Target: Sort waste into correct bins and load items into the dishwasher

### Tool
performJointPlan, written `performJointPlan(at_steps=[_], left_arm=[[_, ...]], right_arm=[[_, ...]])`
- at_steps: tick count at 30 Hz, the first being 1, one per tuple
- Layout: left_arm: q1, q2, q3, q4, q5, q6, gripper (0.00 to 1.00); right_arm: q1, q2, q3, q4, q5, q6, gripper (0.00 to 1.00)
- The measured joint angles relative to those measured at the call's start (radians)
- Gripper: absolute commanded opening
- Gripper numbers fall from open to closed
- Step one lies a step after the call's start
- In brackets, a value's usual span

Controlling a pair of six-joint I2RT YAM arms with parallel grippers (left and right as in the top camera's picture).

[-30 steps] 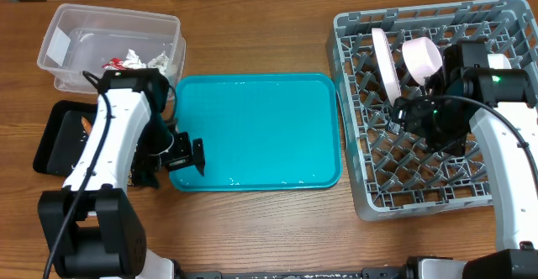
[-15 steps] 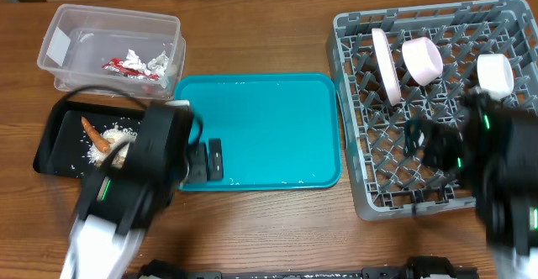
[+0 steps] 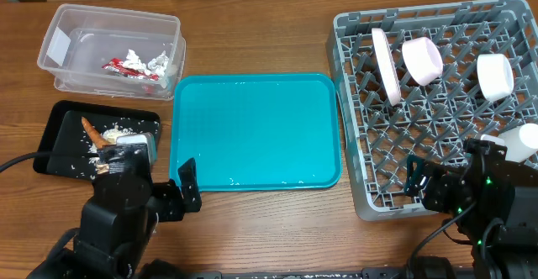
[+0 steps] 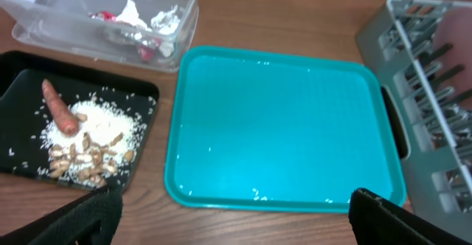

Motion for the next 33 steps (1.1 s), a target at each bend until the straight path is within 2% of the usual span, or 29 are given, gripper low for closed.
performJointPlan(at_steps=[19,25,27,33], left_arm=[[0.000,0.000,-0.005,-0.022,-0.006,0.000,1.00],[0.000,0.000,-0.005,-0.022,-0.006,0.000,1.00],[0.000,0.000,-0.005,-0.023,-0.006,0.000,1.00],[0.000,0.000,-0.006,-0.025,-0.006,0.000,1.00]], right_arm=[[0.000,0.000,-0.001,-0.001,0.000,0.000,1.00],[0.000,-0.016,-0.006,0.004,0.054,0.000,1.00],[0.000,-0.047,-0.021,0.028,0.066,0.000,1.00],[0.055,-0.285,-0.227,0.294,0.085,0.000,1.00]])
